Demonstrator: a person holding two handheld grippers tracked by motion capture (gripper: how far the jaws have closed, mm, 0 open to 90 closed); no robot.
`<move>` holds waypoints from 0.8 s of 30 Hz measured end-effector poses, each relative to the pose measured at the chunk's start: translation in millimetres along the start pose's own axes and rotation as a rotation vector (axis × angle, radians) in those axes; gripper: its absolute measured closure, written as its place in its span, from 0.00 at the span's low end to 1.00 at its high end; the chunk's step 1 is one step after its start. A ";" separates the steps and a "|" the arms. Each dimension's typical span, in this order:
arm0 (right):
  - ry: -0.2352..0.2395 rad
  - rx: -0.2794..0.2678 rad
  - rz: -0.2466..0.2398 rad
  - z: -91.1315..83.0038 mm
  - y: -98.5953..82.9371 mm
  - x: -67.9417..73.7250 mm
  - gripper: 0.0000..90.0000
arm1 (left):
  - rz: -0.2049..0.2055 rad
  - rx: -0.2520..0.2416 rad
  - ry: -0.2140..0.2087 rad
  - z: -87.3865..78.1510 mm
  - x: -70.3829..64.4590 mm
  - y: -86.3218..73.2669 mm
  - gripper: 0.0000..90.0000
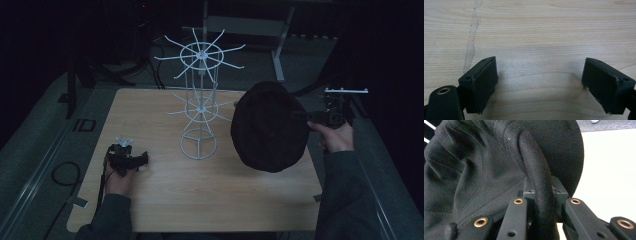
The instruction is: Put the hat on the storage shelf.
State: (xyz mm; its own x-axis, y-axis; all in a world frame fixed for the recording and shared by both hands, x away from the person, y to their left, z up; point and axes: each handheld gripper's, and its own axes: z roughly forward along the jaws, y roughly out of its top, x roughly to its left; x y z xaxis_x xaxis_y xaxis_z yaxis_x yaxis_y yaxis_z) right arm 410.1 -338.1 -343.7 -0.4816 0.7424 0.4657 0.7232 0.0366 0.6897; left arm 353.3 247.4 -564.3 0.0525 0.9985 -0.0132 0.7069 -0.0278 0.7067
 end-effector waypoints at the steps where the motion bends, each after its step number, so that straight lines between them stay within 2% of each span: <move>1: 0.000 0.000 0.000 0.0 0.0 0.0 0.87 | 0.000 0.000 0.000 0.0 0.0 0.0 0.16; 24: 0.046 -0.013 0.017 -12.6 24.5 18.7 0.87 | 0.000 0.000 0.000 0.0 0.0 0.0 0.16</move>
State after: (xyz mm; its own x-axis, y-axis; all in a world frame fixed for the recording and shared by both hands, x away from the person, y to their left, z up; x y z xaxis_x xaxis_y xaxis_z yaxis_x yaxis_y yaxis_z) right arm 412.6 -331.7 -311.1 -0.4917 0.7113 0.5022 0.7251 0.0153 0.6884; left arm 353.3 247.4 -564.3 0.0524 0.9985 -0.0133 0.7068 -0.0277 0.7069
